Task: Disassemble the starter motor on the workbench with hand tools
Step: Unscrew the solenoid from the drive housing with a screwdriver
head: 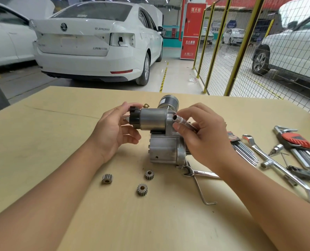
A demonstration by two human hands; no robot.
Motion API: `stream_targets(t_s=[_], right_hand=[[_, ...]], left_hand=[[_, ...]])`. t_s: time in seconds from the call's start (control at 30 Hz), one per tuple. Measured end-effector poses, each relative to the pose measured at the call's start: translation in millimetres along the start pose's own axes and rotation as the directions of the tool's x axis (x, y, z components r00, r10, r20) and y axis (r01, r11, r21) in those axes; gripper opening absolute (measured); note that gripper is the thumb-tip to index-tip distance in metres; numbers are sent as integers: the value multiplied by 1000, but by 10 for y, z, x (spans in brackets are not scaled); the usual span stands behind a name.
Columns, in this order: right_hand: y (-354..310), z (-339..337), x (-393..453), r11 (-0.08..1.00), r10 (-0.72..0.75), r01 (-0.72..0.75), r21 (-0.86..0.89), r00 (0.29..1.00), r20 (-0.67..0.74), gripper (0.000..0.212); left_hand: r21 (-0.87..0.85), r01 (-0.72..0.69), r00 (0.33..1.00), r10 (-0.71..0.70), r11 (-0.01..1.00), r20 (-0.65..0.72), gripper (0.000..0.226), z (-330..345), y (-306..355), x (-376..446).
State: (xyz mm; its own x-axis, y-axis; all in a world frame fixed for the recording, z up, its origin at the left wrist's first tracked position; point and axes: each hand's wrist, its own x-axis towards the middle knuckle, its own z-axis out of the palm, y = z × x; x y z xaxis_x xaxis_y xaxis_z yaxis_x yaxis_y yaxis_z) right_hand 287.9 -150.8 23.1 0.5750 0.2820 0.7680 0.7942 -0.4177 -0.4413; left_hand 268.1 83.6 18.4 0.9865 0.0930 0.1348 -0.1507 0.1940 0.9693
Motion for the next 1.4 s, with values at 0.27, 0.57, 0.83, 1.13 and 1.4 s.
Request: stream_targets(t_s=[0.27, 0.57, 0.83, 1.13, 1.4], right_hand=[[-28, -27, -28, 970, 191, -193, 146, 981, 30, 15], [-62, -44, -5, 969, 248, -247, -29, 968, 35, 9], [-66, -63, -21, 977, 211, -211, 6, 977, 43, 5], [-39, -35, 25, 964, 265, -263, -28, 961, 82, 29], [-53, -32, 9, 948, 294, -301, 107, 953, 76, 17]], left_hand=[[-31, -1, 996, 4, 1000, 90, 37, -67, -38, 14], [-33, -1, 997, 4, 999, 72, 40, -39, -33, 13], [-25, 2, 998, 0, 1000, 63, 40, -27, -21, -4], [-50, 3, 998, -1, 999, 58, 37, -19, -41, 8], [-44, -3, 998, 6, 999, 59, 36, -21, -39, 7]])
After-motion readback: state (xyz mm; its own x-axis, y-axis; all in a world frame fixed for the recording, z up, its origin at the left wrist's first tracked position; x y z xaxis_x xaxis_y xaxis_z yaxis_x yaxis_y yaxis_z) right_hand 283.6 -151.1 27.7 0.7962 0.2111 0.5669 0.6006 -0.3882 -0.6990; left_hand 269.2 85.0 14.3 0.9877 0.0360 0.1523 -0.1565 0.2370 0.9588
